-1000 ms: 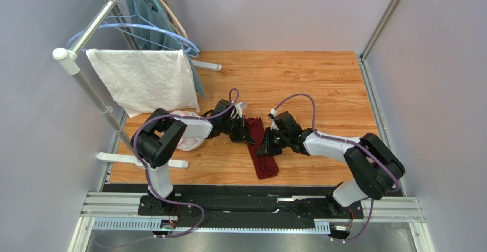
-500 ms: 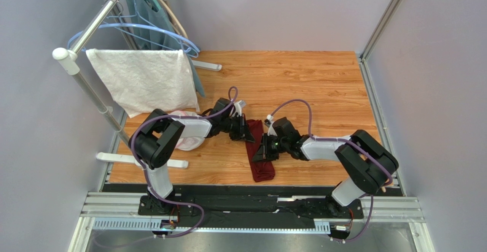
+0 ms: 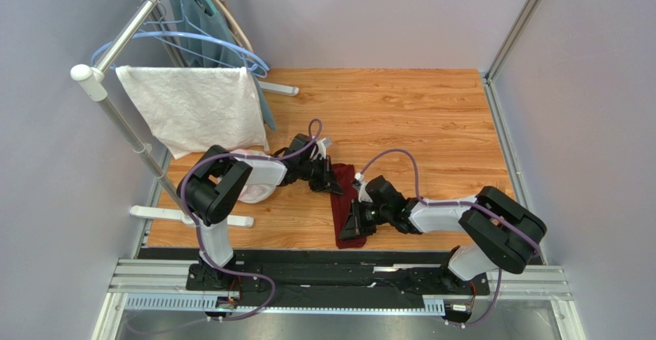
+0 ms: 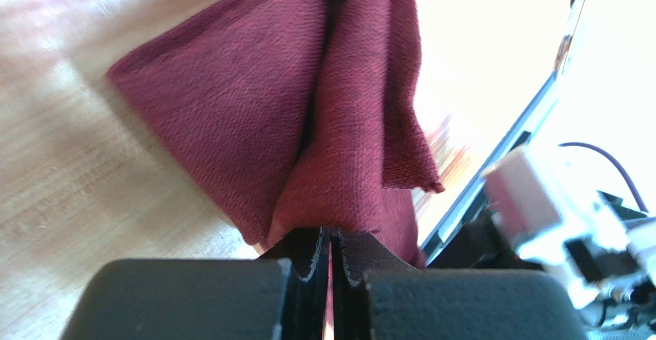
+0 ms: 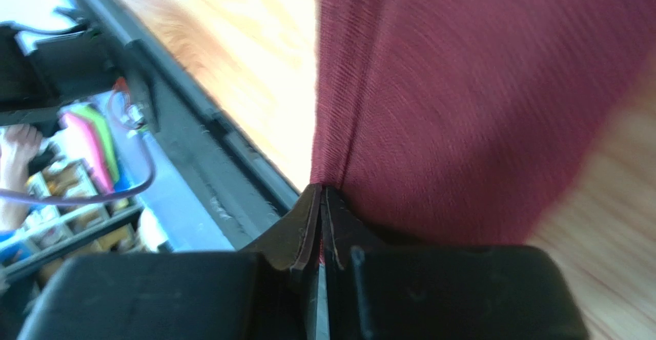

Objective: Fold the napkin into a case and place the utensils inside
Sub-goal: Smooth out the smaller rectangle-folded napkin at the center of the board.

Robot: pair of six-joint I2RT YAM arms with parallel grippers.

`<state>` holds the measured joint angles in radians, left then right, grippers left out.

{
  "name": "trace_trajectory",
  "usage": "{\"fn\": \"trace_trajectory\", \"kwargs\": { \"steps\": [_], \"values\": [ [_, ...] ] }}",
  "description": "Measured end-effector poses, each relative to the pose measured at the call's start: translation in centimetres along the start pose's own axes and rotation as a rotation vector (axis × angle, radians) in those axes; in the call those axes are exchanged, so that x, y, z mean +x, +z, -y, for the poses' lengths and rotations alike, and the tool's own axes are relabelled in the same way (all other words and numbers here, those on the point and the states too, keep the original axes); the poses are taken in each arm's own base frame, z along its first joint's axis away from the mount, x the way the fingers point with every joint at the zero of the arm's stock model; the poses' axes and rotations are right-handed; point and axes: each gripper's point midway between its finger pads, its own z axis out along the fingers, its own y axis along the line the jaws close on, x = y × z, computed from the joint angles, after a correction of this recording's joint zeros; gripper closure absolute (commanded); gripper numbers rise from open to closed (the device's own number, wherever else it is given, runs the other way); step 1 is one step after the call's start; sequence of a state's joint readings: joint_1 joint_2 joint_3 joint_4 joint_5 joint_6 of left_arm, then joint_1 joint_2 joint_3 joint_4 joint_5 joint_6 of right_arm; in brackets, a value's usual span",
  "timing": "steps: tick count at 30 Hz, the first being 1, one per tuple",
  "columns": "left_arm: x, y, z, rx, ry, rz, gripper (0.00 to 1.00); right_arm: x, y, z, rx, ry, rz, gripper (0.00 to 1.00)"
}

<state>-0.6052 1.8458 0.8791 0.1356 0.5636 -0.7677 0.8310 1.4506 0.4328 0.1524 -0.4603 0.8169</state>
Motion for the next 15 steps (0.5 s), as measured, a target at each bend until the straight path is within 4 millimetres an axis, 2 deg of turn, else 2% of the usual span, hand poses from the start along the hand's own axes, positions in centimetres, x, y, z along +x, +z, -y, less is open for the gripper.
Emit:
{"fn": "trace_trajectory", "kwargs": {
  "steps": [3,5,9,12,14,15],
  "values": [
    [0.1,0.0,0.0,-0.002,-0.002,-0.004,1.0,0.1,0.8,-0.8,-0.041,-0.014,-0.003,0.96],
    [0.1,0.0,0.0,-0.001,0.0,-0.007,0.99,0.0,0.8,-0.6,-0.037,-0.013,0.007,0.96],
    [0.0,-1.0,0.8,0.004,0.023,-0.001,0.78,-0.6,0.0,0.1,0.0,0.0,0.04,0.94],
    [-0.8,-3.1,2.9,0.032,0.079,0.043,0.67,-0.9,-1.0,0.9,0.059,0.004,0.07,0.89],
    [-1.6,-5.0,4.7,0.045,0.13,0.092,0.66,-0.9,-1.7,1.3,0.095,0.004,0.079,0.85],
    [-2.2,-6.2,5.7,0.045,0.16,0.123,0.64,-1.0,-2.1,1.4,0.111,0.004,0.082,0.8]
  ]
}}
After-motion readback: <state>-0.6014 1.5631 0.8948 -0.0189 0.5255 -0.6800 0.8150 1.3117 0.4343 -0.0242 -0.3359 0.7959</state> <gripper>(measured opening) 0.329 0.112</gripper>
